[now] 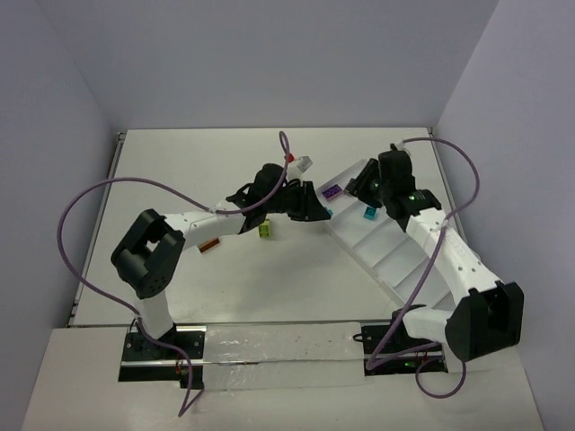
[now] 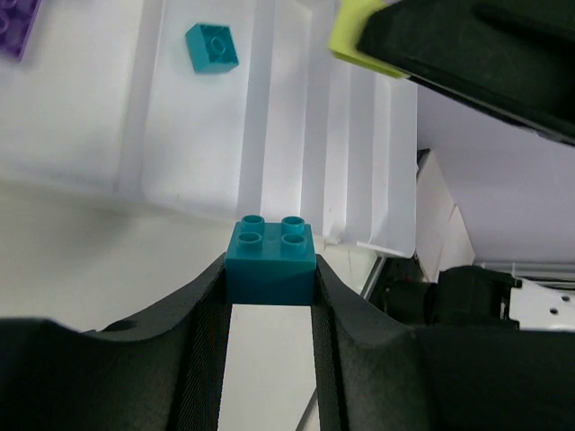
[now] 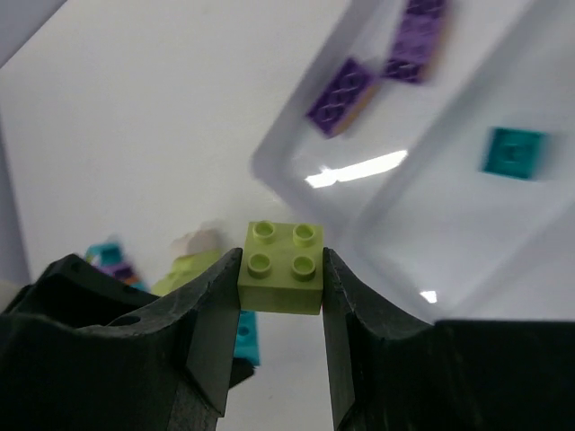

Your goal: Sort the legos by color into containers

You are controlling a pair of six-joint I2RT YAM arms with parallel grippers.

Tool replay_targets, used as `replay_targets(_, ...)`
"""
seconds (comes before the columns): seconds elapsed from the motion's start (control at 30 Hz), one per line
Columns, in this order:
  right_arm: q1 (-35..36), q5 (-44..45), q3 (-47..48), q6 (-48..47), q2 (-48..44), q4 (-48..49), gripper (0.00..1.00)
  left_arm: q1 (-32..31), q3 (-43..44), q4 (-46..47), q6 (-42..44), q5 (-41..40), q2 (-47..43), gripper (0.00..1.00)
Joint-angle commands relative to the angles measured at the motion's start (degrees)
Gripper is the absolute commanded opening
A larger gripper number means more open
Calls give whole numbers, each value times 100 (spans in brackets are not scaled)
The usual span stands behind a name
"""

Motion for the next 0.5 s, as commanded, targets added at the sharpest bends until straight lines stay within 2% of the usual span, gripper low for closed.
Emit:
replay_targets(0.0,-426,1613,-481,-206,-1003,-534,6,-268,1099,-712,467,-204,402,0)
replay_targets(0.2,-969,1893,-1153,53,-1285,-667,7,-378,2359,-1285,497,-367,1310,0)
replay_targets(0.27,-1166,1932,-1364,142,-1280,-663,7,-583,3093,-2070,735,-929,1716,0)
replay_targets(0.37,-1308,1845,-1512,102,-1268,-537,7,-779,3580,-2483,940,-1337,2129,0)
replay_targets(0.47,-1325,1877,-1464,29,-1130,-504,10,-808,3786,-2604,930,-1356,2328,0)
